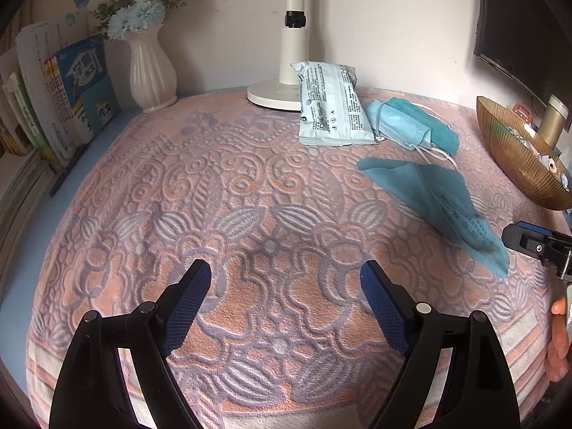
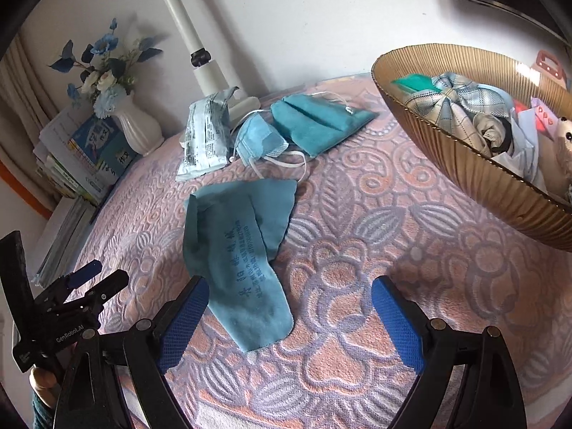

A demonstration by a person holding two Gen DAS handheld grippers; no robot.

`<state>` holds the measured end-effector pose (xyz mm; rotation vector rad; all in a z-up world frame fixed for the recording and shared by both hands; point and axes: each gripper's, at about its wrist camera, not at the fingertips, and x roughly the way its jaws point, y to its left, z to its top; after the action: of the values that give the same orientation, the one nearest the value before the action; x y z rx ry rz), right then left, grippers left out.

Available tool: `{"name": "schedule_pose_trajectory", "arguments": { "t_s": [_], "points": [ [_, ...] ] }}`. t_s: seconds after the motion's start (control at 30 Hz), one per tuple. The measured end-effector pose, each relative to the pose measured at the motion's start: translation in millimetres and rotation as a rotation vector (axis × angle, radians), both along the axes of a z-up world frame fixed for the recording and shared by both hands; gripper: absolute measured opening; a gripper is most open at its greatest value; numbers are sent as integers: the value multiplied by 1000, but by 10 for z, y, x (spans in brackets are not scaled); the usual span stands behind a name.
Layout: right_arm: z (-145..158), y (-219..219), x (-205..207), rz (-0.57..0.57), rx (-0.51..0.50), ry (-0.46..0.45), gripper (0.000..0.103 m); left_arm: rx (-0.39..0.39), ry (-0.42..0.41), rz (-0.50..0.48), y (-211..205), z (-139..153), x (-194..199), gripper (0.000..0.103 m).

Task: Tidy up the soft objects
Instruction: 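Move both open grippers back over the blue cloth on the bed, then grasp the white printed packet with the left gripper while the right grasps the blue cloth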

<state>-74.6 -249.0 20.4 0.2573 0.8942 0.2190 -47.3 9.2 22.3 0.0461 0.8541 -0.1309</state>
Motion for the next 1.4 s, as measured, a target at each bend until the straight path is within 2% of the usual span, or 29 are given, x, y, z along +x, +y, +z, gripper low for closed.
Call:
{"name": "schedule_pose_trajectory", "arguments": {
  "t_s": [0.1,0.2,0.3,0.37,0.43,0.5,0.67,0.8,1.0,1.07,1.1,1.13,1.17,1.23,1.27,1.33,1.4],
  "points": [
    [7,101,-15,28,-39,-8,91,-42,29,-9,15,75,64,85],
    [23,169,-40,33,-85,-5,91,-103,38,-28,34,355,238,85],
    [97,341,-23,101,-101,72,91,-106,8,-61,-63,680,543,85],
    [213,558,3,145,-180,76,91,-97,7,-83,-199,762,826,85],
    [311,771,56,193,-247,47,91,-91,33,-90,-347,722,1158,85],
    [304,898,149,227,-250,22,91,-98,28,-59,-437,651,1441,85],
    [9,1043,365,183,-390,-19,91,-80,39,-54,-628,407,1884,85],
    [-46,967,441,183,-343,-20,91,-70,28,-60,-748,296,1989,85],
    [-70,932,505,149,-344,-14,91,-48,3,-39,-849,221,2065,84],
    [-78,943,519,148,-347,-11,86,-49,2,-35,-843,207,2074,82],
    [-89,952,531,149,-344,-8,82,-48,-1,-33,-846,202,2081,77],
    [-94,953,541,150,-339,-7,76,-35,-7,-33,-850,199,2077,59],
    [-84,947,534,143,-338,-15,72,-28,-3,-48,-856,196,2075,54],
    [-69,925,508,143,-311,-29,44,-40,-11,-75,-817,234,2026,46],
    [-58,907,494,143,-299,-36,40,-46,-17,-89,-782,263,1984,43],
    [-45,875,464,141,-277,-46,15,-72,-28,-109,-660,332,1870,42],
    [-13,843,427,139,-255,-58,8,-117,-40,-110,-472,421,1717,42]
  ]
}}
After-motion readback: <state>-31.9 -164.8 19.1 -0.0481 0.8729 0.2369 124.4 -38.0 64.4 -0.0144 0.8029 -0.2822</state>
